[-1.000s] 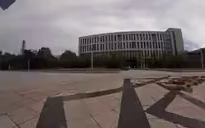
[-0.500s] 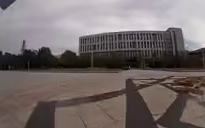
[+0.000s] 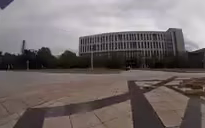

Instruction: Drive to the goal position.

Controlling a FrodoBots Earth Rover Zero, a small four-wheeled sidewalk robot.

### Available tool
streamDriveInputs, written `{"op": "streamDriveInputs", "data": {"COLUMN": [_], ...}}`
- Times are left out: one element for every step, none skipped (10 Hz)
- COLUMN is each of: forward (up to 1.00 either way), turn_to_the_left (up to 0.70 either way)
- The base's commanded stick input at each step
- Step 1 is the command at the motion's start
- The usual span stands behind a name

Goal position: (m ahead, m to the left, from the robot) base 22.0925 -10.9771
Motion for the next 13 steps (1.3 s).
{"op": "streamDriveInputs", "data": {"forward": [0.7,0.7,0.7,0.7,0.7,0.7,0.7,0.7,0.7,0.7,0.7,0.7,0.7], "turn_to_the_left": [0.0,0.0,0.0,0.0,0.0,0.0,0.0,0.0,0.0,0.0,0.0,0.0,-0.01]}}
